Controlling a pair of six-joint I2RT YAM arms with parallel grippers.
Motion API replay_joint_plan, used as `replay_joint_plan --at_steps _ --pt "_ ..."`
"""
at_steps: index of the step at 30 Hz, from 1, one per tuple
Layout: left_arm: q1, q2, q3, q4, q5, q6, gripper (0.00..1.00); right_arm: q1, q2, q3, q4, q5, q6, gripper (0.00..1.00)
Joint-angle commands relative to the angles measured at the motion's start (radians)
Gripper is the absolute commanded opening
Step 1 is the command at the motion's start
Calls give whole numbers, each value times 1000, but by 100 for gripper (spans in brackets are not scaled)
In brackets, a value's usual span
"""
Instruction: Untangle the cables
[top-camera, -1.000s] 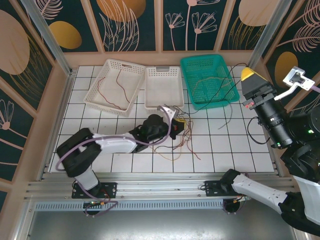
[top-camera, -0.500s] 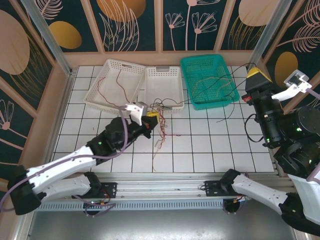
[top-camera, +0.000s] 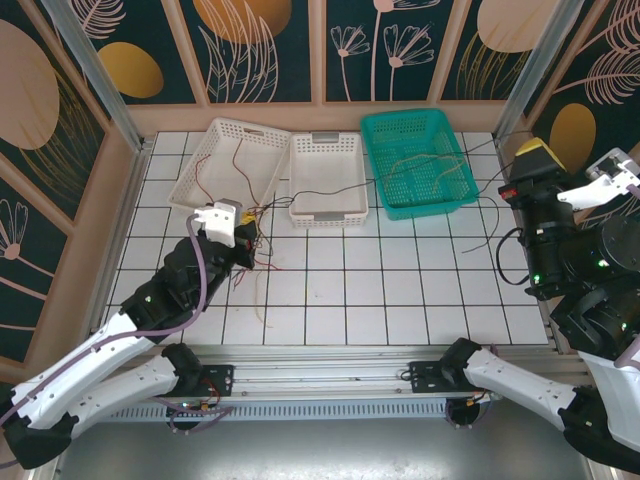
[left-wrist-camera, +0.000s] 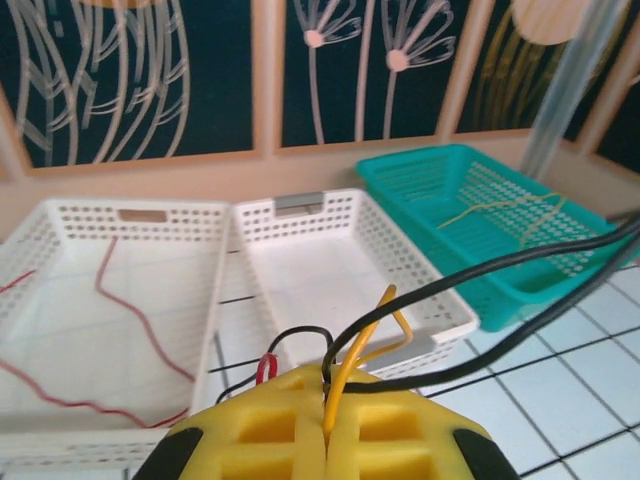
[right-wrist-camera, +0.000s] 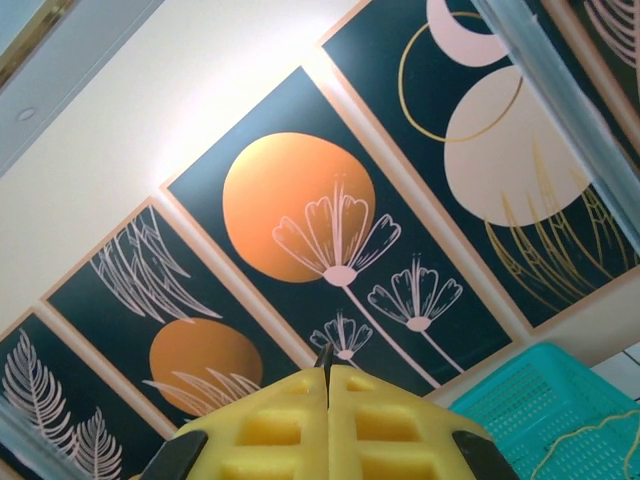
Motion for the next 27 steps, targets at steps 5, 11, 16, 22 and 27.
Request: replay_joint_plan --at_steps 5,11,16,22,27 --pt "35 -43 -18 -10 -213 58 0 -5 -28 9 -4 107 -40 0" --pt "36 -49 -37 -23 -233 52 0 -6 -46 25 -7 131 -62 0" --pt "38 -49 -51 -4 -184 41 0 -4 11 28 -6 11 -77 0" --pt "38 -55 -70 20 -147 41 0 -5 156 102 -8 -139 -95 0" --pt "38 -82 -110 47 -103 41 0 -5 302 193 -8 -253 -121 0"
